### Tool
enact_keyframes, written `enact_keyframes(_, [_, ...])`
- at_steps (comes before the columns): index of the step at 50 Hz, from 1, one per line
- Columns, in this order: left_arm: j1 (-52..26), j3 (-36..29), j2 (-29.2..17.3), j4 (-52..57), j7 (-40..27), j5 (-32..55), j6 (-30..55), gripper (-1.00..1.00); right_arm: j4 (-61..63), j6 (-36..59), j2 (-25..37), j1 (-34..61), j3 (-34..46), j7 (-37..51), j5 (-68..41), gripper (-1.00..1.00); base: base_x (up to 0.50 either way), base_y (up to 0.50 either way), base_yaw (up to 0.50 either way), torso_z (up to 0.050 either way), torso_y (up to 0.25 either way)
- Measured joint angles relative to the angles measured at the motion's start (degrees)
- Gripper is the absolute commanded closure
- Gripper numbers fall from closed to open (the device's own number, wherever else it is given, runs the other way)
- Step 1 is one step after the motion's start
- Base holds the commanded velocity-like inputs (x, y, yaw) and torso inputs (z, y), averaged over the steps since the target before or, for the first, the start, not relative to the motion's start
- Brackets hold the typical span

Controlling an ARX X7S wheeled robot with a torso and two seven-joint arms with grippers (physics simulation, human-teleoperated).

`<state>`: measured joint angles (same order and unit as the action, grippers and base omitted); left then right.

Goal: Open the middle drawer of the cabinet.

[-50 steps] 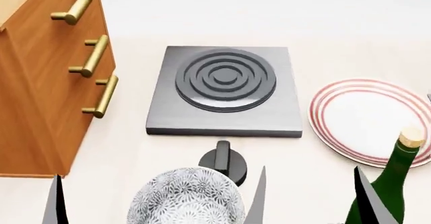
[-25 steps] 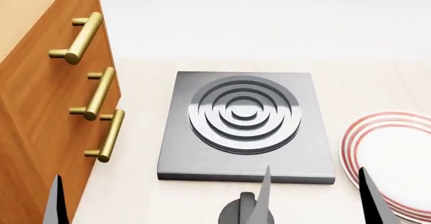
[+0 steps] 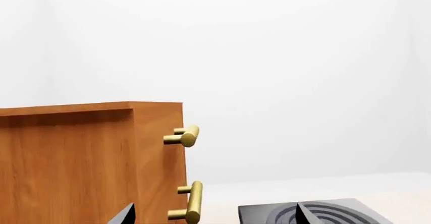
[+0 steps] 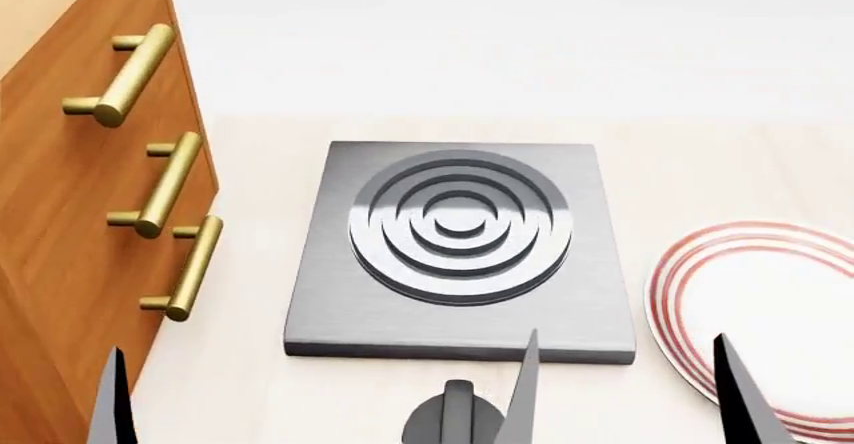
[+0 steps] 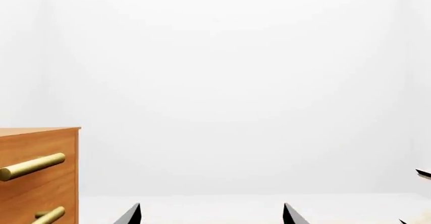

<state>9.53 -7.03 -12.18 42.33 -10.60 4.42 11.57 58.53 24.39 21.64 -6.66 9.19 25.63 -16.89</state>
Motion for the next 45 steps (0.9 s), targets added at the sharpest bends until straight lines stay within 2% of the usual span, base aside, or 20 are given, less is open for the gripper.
enact_keyframes(14, [-0.2, -0.3, -0.5, 0.1, -0.6, 0.3, 0.3, -1.0, -0.2, -0.5, 0.9, 0.1, 0.5, 1.0, -0.6, -1.0, 0.0, 0.0, 0.0, 0.0, 0.0])
enact_keyframes(18, [-3.5, -2.3, -1.4, 2.2, -0.3, -1.7, 5.5, -1.0, -0.2, -0.6, 1.2, 0.1, 0.6, 1.3, -0.8, -1.0, 0.0, 0.0, 0.0, 0.0, 0.0])
enact_keyframes(24, [-17.8, -12.5, -3.9, 3.5, 2.1, -12.6, 20.7, -1.0, 0.0, -1.1, 1.8, -0.2, -0.2, 1.7, -2.0, -1.0, 0.0, 0.0, 0.0, 0.0, 0.0])
enact_keyframes(31, [-37.7, -22.8, -4.8, -6.6, 6.4, -20.9, 30.2, -1.0, 0.0, -1.8, 2.4, -0.5, -1.4, 2.1, -3.6, -1.0, 0.0, 0.0, 0.0, 0.0, 0.0])
enact_keyframes(37, [-52.2, -30.6, -3.9, -21.6, 8.8, -25.2, 31.4, -1.0, 0.0, -2.1, 3.0, -0.5, -1.7, 2.5, -4.6, -1.0, 0.0, 0.0, 0.0, 0.0, 0.0])
enact_keyframes(45, [-67.3, -38.3, -0.3, -46.3, 9.0, -28.1, 27.2, -1.0, 0.2, -2.2, 3.7, -0.3, -1.7, 3.2, -5.7, -1.0, 0.0, 0.0, 0.0, 0.0, 0.0])
